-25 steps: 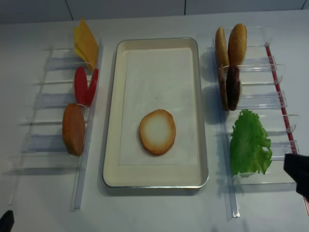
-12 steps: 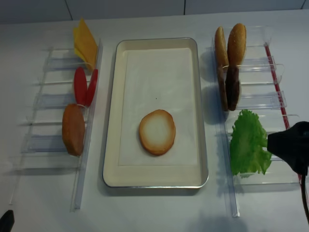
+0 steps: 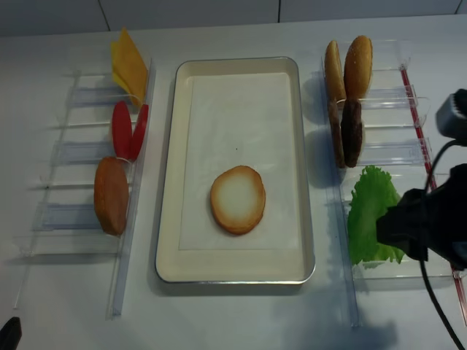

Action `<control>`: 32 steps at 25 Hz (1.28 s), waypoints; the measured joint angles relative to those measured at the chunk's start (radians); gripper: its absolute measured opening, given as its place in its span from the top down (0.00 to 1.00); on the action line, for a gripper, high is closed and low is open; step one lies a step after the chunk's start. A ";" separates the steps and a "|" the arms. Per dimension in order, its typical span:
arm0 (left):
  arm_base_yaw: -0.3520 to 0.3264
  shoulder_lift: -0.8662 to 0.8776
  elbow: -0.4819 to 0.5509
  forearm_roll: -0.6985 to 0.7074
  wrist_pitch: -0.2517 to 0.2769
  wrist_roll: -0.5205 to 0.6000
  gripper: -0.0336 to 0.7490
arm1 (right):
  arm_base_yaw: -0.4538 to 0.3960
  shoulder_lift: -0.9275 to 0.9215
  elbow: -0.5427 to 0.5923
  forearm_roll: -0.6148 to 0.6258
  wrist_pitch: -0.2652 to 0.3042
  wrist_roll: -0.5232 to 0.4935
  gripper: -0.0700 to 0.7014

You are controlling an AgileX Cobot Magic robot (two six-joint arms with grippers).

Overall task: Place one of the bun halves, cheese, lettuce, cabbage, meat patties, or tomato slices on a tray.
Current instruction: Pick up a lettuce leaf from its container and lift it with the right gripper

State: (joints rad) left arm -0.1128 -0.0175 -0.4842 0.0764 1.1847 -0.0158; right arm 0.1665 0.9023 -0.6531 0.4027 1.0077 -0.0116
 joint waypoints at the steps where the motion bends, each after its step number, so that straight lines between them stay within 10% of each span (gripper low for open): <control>1: 0.000 0.000 0.000 0.000 0.000 0.000 0.55 | 0.016 0.021 0.000 -0.017 -0.013 0.018 0.35; 15: 0.000 0.000 0.000 0.000 0.000 0.000 0.55 | 0.078 0.196 -0.002 -0.048 -0.151 0.071 0.37; 26: 0.000 0.000 0.000 0.000 0.000 0.000 0.55 | 0.078 0.200 -0.007 -0.096 -0.145 0.099 0.80; 32: 0.000 0.000 0.000 0.000 0.000 0.000 0.55 | 0.078 0.189 -0.101 -0.119 -0.082 0.106 0.83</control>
State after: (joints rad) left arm -0.1128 -0.0175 -0.4842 0.0764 1.1847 -0.0158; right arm 0.2445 1.0912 -0.7542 0.2841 0.9261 0.0945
